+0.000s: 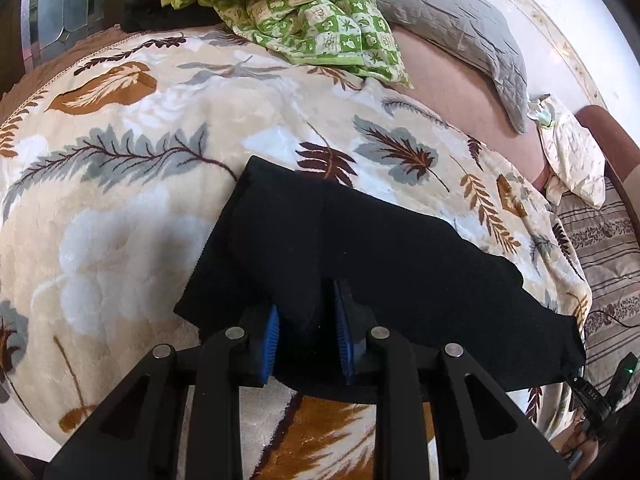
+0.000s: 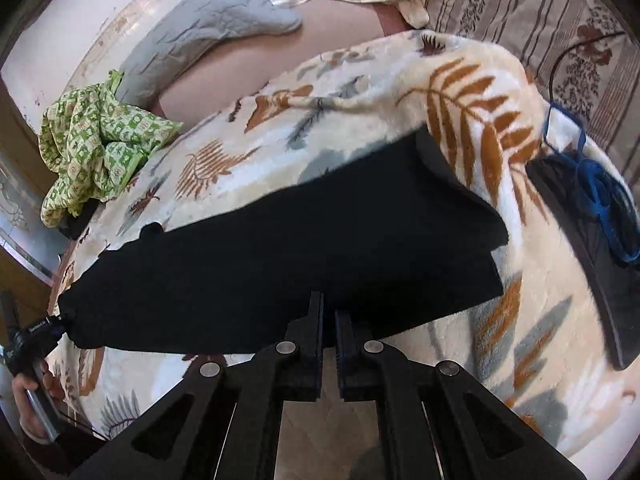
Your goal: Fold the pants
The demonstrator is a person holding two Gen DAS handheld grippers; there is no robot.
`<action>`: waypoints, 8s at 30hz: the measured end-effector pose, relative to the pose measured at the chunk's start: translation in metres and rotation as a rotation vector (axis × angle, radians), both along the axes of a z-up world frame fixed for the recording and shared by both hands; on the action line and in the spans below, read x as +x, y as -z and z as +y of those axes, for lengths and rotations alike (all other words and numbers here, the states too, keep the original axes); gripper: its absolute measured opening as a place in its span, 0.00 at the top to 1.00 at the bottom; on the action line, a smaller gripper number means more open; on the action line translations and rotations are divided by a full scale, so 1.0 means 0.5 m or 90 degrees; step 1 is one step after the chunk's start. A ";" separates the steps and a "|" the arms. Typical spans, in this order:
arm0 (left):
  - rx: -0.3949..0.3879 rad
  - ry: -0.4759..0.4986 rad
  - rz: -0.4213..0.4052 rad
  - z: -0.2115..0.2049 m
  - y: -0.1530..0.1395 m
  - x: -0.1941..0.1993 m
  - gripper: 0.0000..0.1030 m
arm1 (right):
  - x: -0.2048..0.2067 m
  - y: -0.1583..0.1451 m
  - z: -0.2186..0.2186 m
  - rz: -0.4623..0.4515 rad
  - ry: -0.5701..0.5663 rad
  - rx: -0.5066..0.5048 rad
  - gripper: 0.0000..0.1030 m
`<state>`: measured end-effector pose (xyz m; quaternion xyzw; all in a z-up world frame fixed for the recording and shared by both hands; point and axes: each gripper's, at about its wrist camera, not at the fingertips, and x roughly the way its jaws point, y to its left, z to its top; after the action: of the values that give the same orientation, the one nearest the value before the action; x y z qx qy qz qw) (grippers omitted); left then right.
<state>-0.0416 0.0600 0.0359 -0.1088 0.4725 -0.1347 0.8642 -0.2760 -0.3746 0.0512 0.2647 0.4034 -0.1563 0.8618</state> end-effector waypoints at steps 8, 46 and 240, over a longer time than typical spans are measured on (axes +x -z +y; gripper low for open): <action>-0.017 0.002 0.004 0.018 -0.004 -0.007 0.78 | -0.017 -0.010 0.002 -0.002 -0.010 -0.007 0.97; 0.031 -0.098 -0.075 0.095 -0.066 -0.048 0.59 | -0.046 -0.044 0.046 0.013 -0.033 -0.013 0.58; 0.052 0.342 -0.004 -0.404 -0.004 -0.063 0.87 | 0.160 -0.014 0.206 -0.061 -0.201 -0.115 0.72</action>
<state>-0.0731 -0.1421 0.0380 0.0559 0.4867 -0.3403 0.8026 -0.1958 -0.2715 0.0581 0.1266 0.3830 -0.0420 0.9141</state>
